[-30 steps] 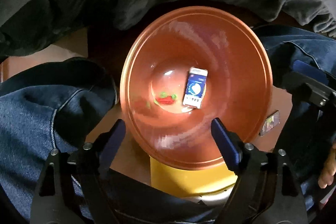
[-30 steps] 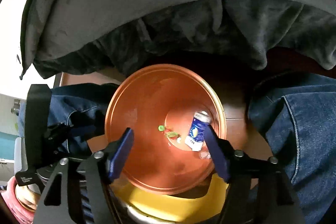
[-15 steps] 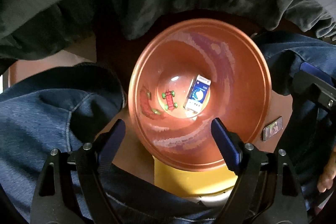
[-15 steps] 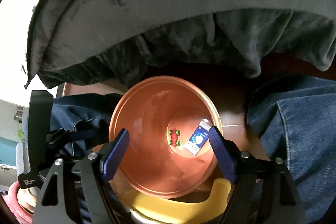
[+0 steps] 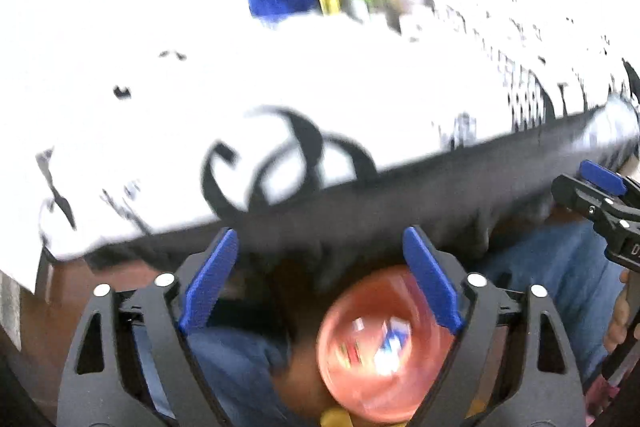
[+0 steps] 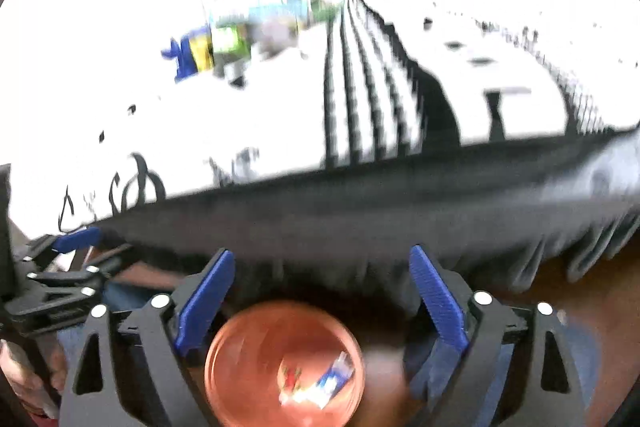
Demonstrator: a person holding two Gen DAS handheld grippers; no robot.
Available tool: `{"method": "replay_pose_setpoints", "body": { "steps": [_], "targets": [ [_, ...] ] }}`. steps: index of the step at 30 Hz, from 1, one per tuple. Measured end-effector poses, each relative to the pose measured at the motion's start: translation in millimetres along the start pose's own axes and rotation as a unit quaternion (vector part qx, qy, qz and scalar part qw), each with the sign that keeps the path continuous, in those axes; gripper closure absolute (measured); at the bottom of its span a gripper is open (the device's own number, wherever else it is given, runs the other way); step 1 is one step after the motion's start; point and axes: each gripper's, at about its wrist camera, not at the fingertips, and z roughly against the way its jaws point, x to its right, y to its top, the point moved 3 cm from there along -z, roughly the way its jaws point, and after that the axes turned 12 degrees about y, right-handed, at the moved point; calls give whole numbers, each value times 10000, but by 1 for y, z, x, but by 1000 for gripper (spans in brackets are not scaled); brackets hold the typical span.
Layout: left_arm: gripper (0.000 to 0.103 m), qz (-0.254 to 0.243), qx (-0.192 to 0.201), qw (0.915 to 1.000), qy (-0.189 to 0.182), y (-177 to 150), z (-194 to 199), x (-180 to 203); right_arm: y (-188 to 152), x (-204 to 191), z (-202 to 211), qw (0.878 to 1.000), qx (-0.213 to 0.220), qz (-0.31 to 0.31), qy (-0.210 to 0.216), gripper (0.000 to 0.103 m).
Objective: Collect trash
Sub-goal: 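Raise both tools back toward the trash pile on the bed, then grasp the orange juice pouch with the right tool while the left tool grasps the white bottle cap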
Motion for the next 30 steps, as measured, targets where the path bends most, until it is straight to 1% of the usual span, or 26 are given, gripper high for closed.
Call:
{"method": "replay_pose_setpoints", "body": {
  "steps": [2, 3, 4, 6, 9, 11, 14, 16, 21, 24, 28, 30],
  "targets": [
    [11, 104, 373, 9992, 113, 14, 10, -6, 21, -4, 6, 9994, 335, 74, -37, 12],
    [11, 181, 603, 9978, 216, 26, 13, -11, 31, -4, 7, 9986, 512, 92, -75, 11],
    [11, 227, 706, 9969, 260, 33, 15, -15, 42, -4, 8, 9975, 684, 113, -140, 11],
    [11, 356, 811, 9954, 359, 49, 9, -22, 57, -7, 5, 9958, 887, 114, -196, 10],
    [11, 586, 840, 9941, 369, 67, 1, -34, 77, -9, -7, 9938, 1069, 137, -273, 8],
    [11, 769, 836, 9929, 350, 79, -10, -42, 91, -6, -18, 9935, 1055, 187, -372, 8],
    [11, 947, 799, 9916, 380, 90, -21, -51, 103, 1, -33, 9938, 1026, 128, -399, 8],
    [11, 1003, 787, 9910, 397, 88, -21, -58, 112, 7, -45, 9944, 960, 72, -447, 8],
    [11, 1246, 649, 9896, 317, 104, -47, -73, 132, 20, -78, 9960, 759, -20, -463, 8],
    [11, 1322, 620, 9890, 253, 111, -58, -79, 144, 24, -97, 9974, 650, -66, -312, 8],
    [11, 1396, 567, 9884, 162, 119, -70, -85, 158, 17, -122, 9985, 493, -180, 152, 8],
    [11, 1417, 571, 9882, 146, 123, -74, -88, 166, 15, -131, 9980, 500, -261, 296, 7]
  ]
}}
